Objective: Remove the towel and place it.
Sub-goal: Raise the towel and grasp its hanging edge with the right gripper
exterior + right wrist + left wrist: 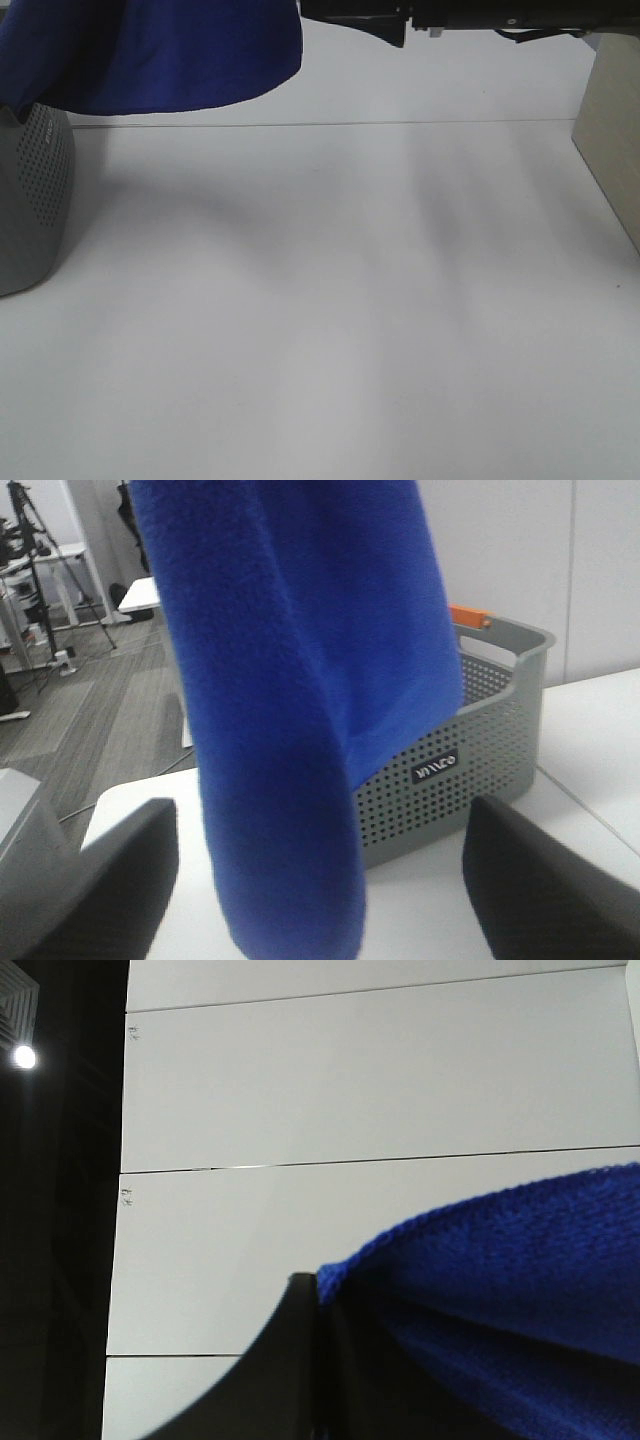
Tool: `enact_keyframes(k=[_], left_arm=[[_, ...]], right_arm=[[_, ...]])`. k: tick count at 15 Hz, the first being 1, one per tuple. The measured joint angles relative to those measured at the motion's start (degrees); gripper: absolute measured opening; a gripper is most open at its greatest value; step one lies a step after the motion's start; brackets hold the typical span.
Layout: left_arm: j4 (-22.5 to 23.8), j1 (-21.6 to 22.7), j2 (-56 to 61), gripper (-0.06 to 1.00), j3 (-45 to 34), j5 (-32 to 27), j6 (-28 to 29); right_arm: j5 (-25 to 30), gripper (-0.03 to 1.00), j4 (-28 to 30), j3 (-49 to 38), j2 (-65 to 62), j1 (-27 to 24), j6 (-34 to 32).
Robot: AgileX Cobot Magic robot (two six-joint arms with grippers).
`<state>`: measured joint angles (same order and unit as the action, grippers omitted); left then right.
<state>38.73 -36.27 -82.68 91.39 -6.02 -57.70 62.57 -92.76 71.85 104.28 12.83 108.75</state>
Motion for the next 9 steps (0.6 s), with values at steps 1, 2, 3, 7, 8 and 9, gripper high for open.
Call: enact_keyframes(k=[1,2,3,7,8,9], left_arm=[[-0.1,0.0,0.0,0.00,0.0,0.0,0.0],[-0.5,0.0,0.0,0.00,0.0,0.0,0.1],[-1.4,0.0,0.0,0.00,0.0,0.0,0.2],[-2.3,0.0,0.0,0.00,0.0,-0.9,0.2],[-2.3,0.0,0.0,0.00,0.0,-1.8,0.2],[-2.3,0.0,0.0,0.00,0.0,-2.5,0.2]], right_arm=[[0.1,0.76,2.1,2.8,1.1,1.8,-1.0],[-0.1,0.76,4.1,5.0,2.0,3.6,-1.9],[-0.9,0.76,6.8,8.8,4.1,6.7,-4.2],[-0.9,0.65,11.0,10.2,5.0,6.4,-7.8],[-0.9,0.57,12.9,10.2,4.5,5.4,-9.3],[-0.7,0.48,14.0,10.2,3.7,4.4,-10.4]])
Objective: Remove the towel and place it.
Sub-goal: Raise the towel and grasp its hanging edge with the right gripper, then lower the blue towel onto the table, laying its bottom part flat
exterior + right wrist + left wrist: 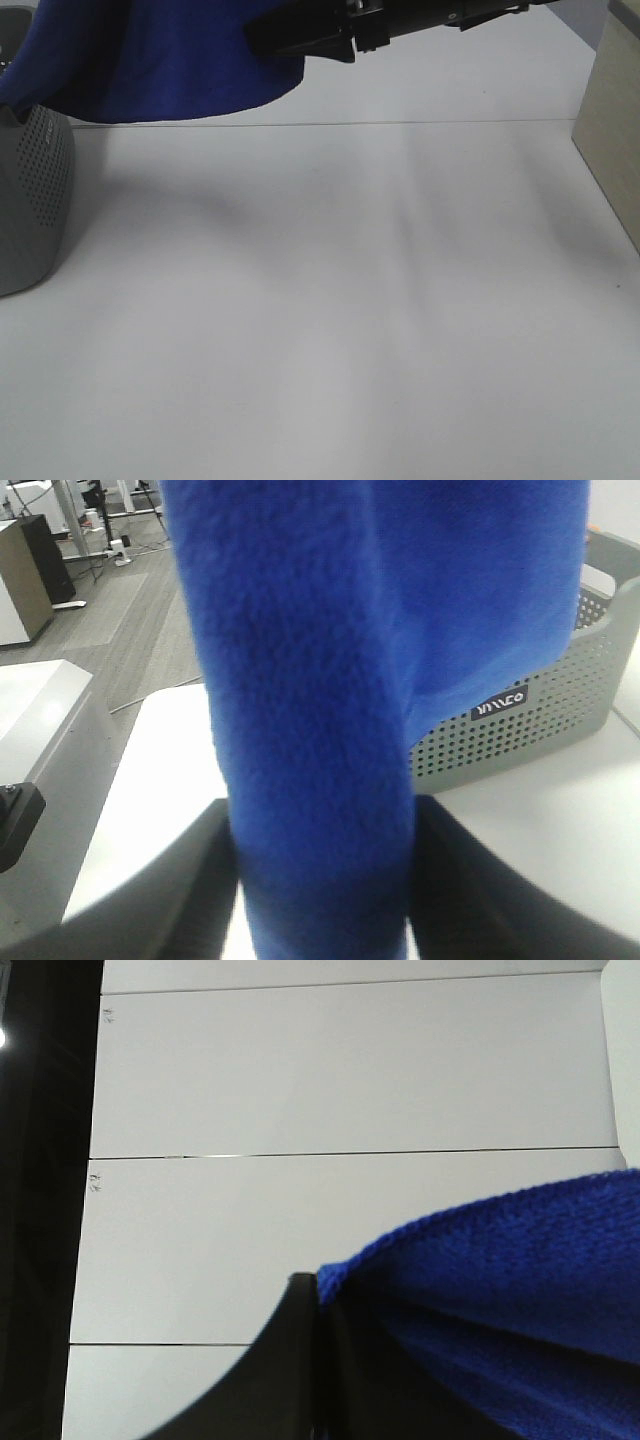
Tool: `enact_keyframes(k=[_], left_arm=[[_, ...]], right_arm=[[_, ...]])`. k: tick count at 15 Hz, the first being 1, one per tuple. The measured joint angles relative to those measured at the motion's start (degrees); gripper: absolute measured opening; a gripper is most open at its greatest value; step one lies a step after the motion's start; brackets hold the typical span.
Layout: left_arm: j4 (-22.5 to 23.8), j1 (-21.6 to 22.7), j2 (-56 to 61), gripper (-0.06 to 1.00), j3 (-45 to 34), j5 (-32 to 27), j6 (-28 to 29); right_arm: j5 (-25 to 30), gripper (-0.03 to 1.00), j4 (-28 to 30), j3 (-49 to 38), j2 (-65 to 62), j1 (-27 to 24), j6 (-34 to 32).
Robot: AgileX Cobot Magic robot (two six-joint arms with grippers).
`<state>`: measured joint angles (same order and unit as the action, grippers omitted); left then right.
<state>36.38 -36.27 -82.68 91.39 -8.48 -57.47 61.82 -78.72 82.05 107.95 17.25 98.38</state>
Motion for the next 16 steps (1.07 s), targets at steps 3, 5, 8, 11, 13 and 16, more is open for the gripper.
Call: enact_keyframes(k=[3,5,8,11,13,16], left_arm=[[-0.1,0.0,0.0,0.00,0.0,-0.2,0.0],[-0.2,0.0,0.0,0.00,0.0,-0.2,0.0],[-2.1,0.0,0.0,0.00,0.0,-0.2,0.0],[-9.3,0.0,0.0,0.00,0.0,-0.2,0.3],[-13.7,0.0,0.0,0.00,0.0,-0.3,2.6],[-17.6,0.0,-0.2,0.00,0.0,0.1,10.2]], right_arm=[[1.0,0.24,0.1,0.0,-2.4,-1.8,-1.5],[1.8,0.14,1.5,0.0,-2.7,-1.8,-1.9],[2.3,0.01,2.9,0.0,-2.7,-1.8,-5.0],[2.4,0.01,3.2,0.0,-2.7,-1.8,-16.1],[-1.0,0.01,5.1,0.0,-3.6,-1.8,-23.1],[-10.1,0.01,22.9,7.6,-10.6,-1.8,-41.9]])
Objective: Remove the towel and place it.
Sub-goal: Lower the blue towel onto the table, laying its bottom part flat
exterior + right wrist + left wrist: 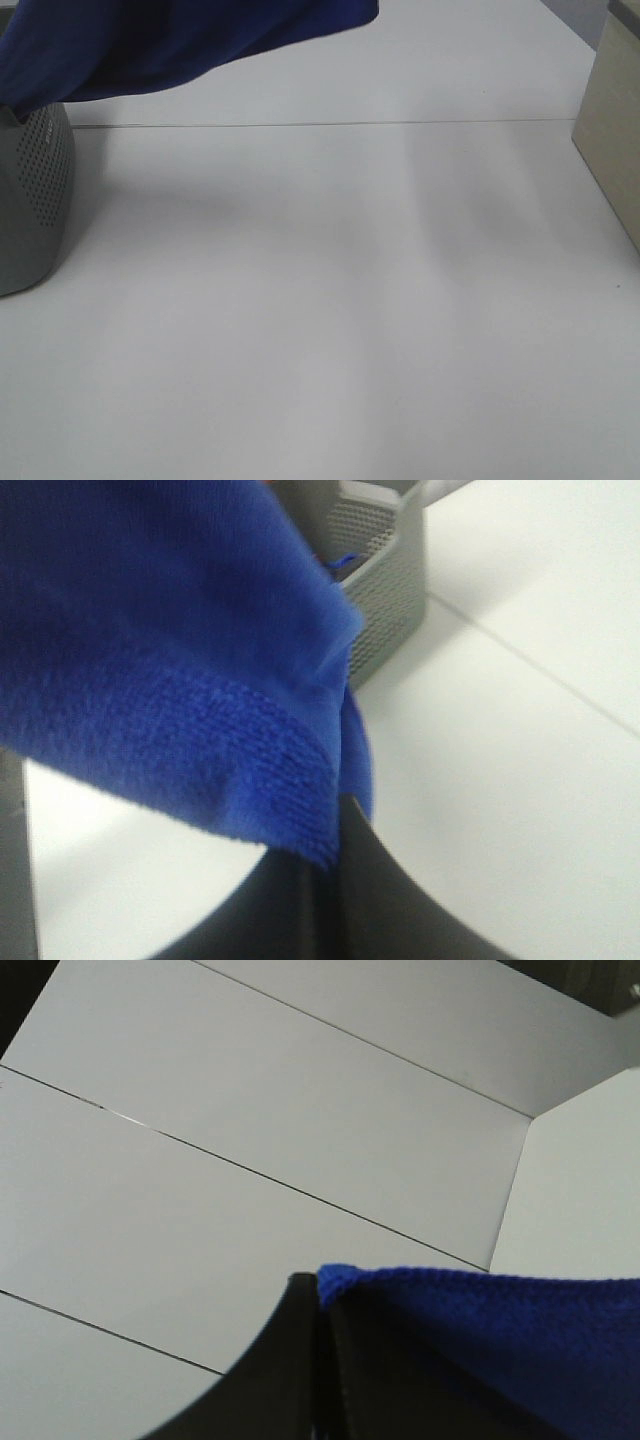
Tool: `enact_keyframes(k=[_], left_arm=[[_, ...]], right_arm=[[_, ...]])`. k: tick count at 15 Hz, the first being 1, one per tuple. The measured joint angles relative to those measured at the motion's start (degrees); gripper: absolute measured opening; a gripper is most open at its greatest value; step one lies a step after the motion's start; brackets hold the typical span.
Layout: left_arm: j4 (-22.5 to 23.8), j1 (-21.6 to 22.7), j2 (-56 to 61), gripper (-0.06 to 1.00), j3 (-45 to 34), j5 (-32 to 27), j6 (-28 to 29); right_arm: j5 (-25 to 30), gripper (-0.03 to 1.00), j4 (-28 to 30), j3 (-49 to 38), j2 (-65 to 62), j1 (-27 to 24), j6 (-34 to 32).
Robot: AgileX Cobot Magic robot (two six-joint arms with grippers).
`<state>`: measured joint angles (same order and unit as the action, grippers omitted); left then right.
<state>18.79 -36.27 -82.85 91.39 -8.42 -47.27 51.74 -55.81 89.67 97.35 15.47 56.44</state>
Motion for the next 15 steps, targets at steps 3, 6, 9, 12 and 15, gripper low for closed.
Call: enact_keyframes(k=[3,6,9,12,15], left_arm=[[-0.2,0.0,-0.1,0.00,0.0,2.4,6.2],[-0.4,1.8,-0.6,0.00,0.0,6.1,9.7],[-2.6,6.2,-3.6,0.00,0.0,17.2,19.1],[-4.8,7.2,-6.2,0.00,0.0,23.2,22.6],[-4.9,7.3,-8.3,0.00,0.0,24.5,22.6]], right_arm=[[1.8,0.01,22.9,12.5,-3.5,0.0,-21.0],[6.6,0.01,37.2,23.6,-3.5,0.0,-30.9],[6.2,0.01,43.8,33.1,-3.4,0.0,-32.9],[3.2,0.01,45.1,35.5,-1.7,0.0,-32.7],[-1.1,0.01,45.7,35.6,0.5,0.0,-31.6]])
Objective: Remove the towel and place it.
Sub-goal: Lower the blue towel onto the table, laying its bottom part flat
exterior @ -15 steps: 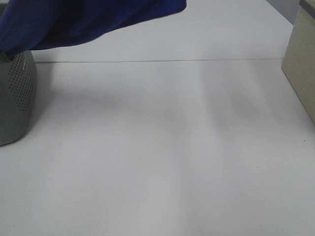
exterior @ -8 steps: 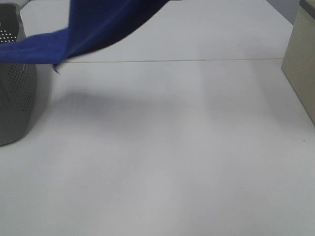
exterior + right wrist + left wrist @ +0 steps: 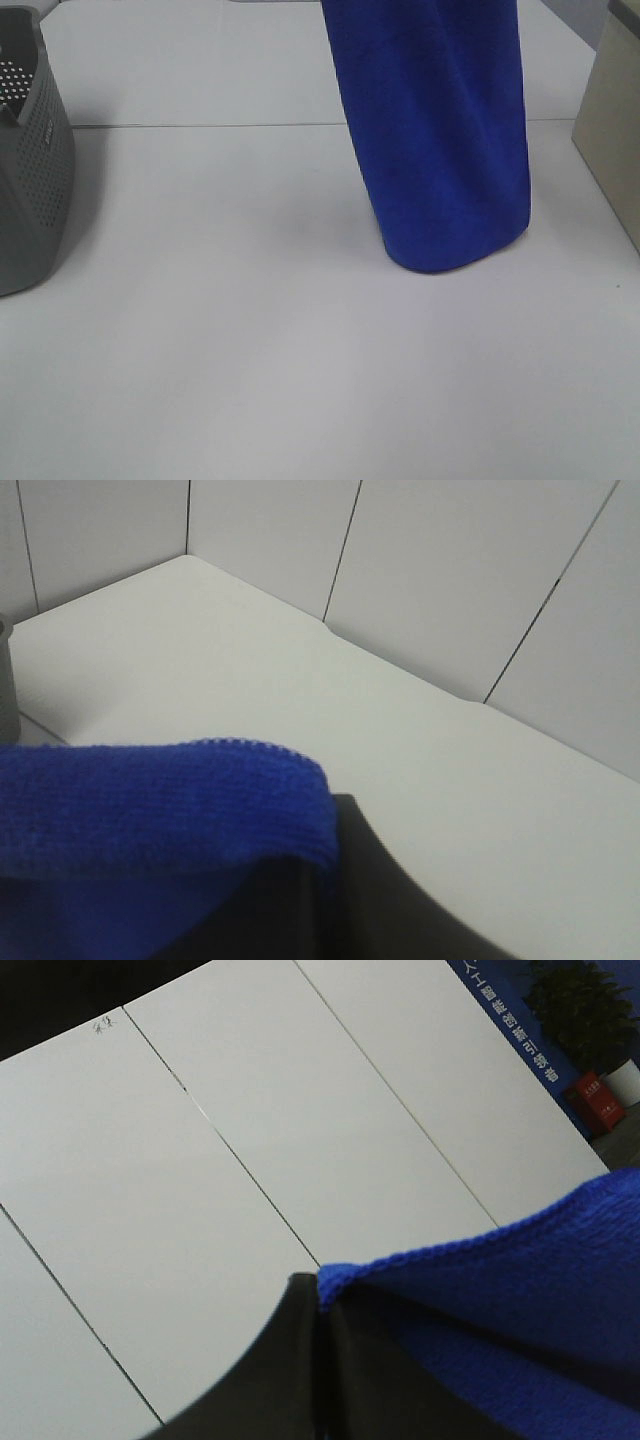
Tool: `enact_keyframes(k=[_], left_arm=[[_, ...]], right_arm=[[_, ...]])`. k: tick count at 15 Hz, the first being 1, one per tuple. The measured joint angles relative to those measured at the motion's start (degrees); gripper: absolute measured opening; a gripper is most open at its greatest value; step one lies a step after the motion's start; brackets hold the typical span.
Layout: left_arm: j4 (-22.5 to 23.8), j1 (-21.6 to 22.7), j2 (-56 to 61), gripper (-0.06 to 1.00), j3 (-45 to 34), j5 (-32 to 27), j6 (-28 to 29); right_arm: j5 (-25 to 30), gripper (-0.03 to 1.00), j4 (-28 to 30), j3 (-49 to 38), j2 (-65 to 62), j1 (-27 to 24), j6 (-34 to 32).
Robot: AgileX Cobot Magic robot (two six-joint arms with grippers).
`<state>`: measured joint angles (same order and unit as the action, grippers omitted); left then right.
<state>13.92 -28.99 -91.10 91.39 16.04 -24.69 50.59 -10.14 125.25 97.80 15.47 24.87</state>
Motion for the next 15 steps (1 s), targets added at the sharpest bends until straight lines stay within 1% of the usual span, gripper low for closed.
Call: enact_keyframes(k=[2,3,5,6,7,8,9,11,13,15], left_arm=[[0.0,0.1,-1.0,0.00,0.0,1.0,0.0],[0.0,0.1,-1.3,0.00,0.0,2.3,-0.2],[-0.1,0.6,-2.1,0.00,0.0,6.0,-1.0],[-0.1,1.4,-2.3,0.00,0.0,6.9,-1.3],[-0.1,2.5,-2.6,0.00,0.0,7.4,-1.3],[-0.2,5.0,-3.2,0.00,0.0,8.5,-1.3],[-0.3,6.0,-3.6,0.00,0.0,9.7,-1.3],[-0.3,6.8,-4.6,0.00,0.5,11.3,-1.3],[-0.3,7.2,-7.6,0.00,3.5,12.1,-1.3],[-0.3,7.2,-10.7,0.00,7.8,12.5,-1.3]], right_arm=[[-2.6,0.01,0.4,0.0,0.9,0.0,1.6],[-3.7,0.01,1.0,0.0,1.3,0.0,2.3],[-7.4,0.01,1.8,0.0,1.9,0.0,3.7],[-9.7,0.01,2.3,0.0,2.2,0.0,3.8],[-12.3,0.01,2.6,0.0,2.7,0.0,4.2],[-18.6,0.01,2.6,0.0,4.0,0.0,4.2],[-21.4,0.01,1.9,0.0,4.9,0.0,4.2],[-24.6,0.01,-0.1,0.0,6.3,0.0,4.2],[-28.0,0.01,-1.8,0.0,8.4,0.0,4.2],[-30.3,0.01,-2.1,0.0,9.9,0.0,4.5]])
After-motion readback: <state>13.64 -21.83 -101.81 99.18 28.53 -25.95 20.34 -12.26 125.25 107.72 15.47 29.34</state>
